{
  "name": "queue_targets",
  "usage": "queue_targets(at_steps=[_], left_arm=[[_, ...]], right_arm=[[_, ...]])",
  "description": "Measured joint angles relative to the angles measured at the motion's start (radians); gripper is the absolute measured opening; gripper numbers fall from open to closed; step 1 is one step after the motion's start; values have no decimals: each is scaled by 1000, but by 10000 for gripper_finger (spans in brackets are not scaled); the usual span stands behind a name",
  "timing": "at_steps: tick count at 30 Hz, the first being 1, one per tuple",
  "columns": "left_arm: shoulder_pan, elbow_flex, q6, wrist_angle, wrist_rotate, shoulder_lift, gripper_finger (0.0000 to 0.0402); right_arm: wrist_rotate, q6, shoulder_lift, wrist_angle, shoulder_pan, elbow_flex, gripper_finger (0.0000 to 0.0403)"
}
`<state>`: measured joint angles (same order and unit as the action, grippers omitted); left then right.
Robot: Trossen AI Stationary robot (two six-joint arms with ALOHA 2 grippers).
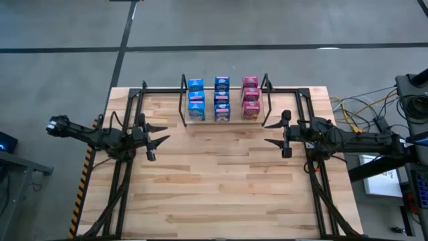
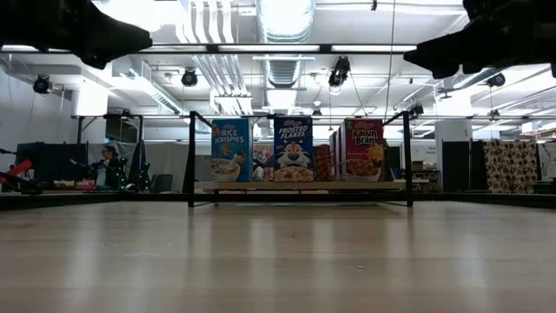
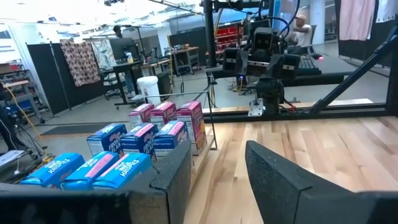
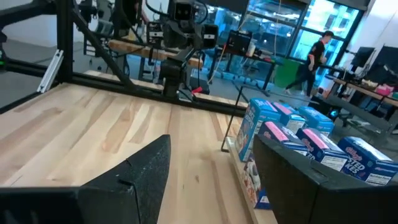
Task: Stack cereal on shelf
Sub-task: Return to Home Position
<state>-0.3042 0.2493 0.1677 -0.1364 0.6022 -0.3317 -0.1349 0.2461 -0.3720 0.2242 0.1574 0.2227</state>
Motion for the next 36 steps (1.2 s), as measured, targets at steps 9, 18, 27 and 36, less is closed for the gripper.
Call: queue_targets(at_steps=[9,18,27,36], left_arm=[[0,-53,0,4,-20,57,135],[0,-124,-27,2,-27,157,135],[0,-148,-13,101,-28,334,135],[1,-161,-41,110,81,329,135]], right_arm=[[0,-20,98,1,0,-55,219],[-25,-13,212,-6,0,-101,219],[-34,27,371,-109,0,-111,219],[-65,44,360,-117,0,-165,219]])
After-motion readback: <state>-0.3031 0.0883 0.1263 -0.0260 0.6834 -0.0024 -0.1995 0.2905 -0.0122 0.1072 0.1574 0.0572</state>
